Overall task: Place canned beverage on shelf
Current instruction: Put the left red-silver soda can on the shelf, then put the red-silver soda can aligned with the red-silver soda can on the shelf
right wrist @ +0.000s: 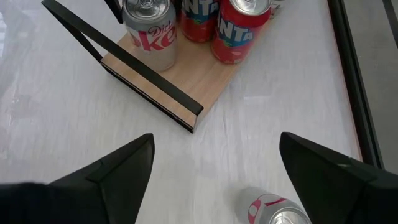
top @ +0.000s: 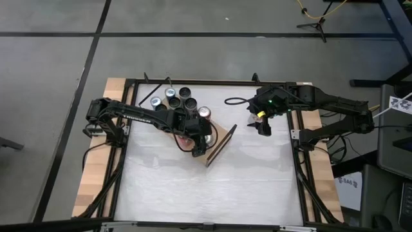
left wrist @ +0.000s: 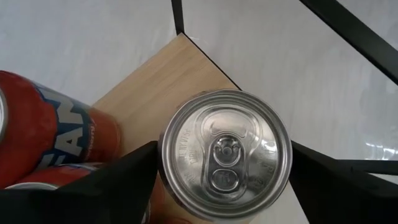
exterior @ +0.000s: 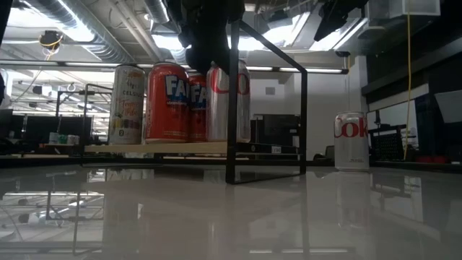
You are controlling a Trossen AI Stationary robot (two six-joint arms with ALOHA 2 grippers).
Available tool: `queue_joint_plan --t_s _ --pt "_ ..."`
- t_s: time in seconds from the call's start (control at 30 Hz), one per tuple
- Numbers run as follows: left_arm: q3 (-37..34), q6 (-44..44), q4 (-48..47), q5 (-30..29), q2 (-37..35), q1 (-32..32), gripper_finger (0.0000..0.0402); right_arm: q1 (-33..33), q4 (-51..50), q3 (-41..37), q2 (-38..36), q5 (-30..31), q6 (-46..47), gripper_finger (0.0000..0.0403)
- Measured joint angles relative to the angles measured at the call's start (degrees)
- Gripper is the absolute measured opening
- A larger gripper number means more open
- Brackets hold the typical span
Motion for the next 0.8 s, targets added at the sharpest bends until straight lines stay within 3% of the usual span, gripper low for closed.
queue_joint_plan --t_s 0.27,0.8 --pt "0.0 -1.3 0.1 -0.1 0.0 0.0 0.0365 0.0 0.0 0.0 0.0 0.0 0.0 0.0344" --pt "0.6 -1.8 -0.5 0.0 -4.8 0.0 0.0368 -2.1 -2.9 0.0 0.0 -0.1 0.1 0.0344"
